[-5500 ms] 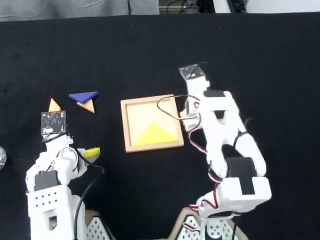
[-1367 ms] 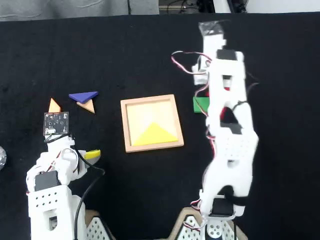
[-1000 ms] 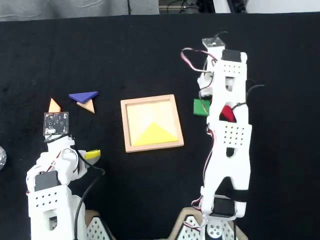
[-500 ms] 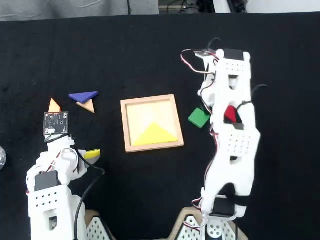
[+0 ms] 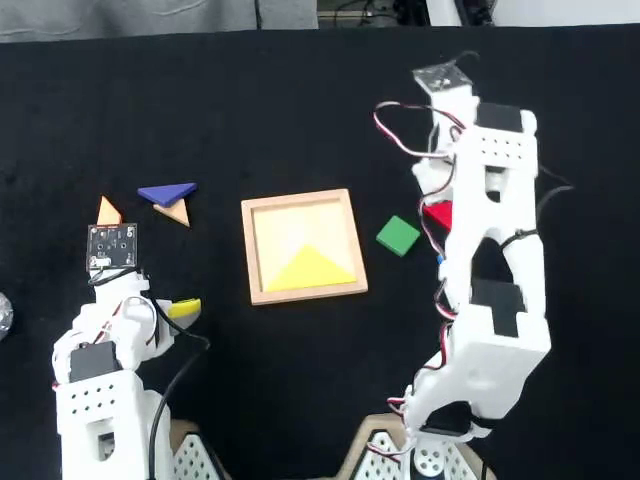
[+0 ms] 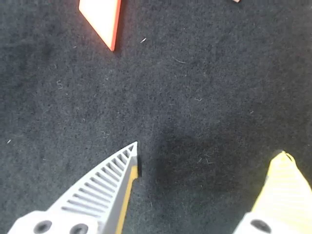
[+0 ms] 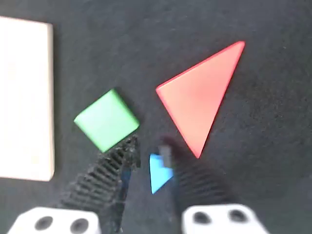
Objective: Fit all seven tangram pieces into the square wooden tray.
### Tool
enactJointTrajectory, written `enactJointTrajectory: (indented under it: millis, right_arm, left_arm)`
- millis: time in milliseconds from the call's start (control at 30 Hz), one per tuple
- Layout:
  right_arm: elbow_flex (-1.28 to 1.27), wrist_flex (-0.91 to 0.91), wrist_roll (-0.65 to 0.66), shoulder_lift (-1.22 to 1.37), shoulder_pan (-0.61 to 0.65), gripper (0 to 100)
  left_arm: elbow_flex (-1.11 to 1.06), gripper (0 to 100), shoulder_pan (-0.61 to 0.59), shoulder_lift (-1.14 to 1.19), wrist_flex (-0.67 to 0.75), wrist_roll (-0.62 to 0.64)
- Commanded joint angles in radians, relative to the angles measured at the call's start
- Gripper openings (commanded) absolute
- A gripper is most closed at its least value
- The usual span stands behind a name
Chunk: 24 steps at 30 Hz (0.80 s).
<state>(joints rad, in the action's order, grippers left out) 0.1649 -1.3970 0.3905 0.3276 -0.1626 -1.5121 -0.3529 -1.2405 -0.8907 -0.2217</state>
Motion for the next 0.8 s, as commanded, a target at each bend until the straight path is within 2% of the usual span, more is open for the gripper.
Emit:
enactJointTrajectory:
  millis: [0, 167, 233, 533, 767]
  right_arm:
    - [-0.036, 0.112, -0.014, 0.019, -0.026, 32.8]
    - [-0.048, 0.132, -0.017, 0.048, 0.054, 31.2]
    - [-0.039, 0.140, -0.061, 0.064, 0.081, 31.2]
    - [0.113, 0.106, -0.129, 0.280, 0.012, 31.2]
    - [0.182, 0.058, -0.150, 0.303, 0.012, 31.2]
  left_arm:
    - [-0.001, 40, -0.002, -0.011, 0.015, -0.011]
    - [-0.001, 40, -0.002, -0.011, 0.015, -0.011]
    - [-0.001, 40, -0.002, -0.011, 0.015, -0.011]
    - [-0.001, 40, -0.002, -0.011, 0.015, -0.011]
    - [-0.001, 40, -0.002, -0.011, 0.014, -0.011]
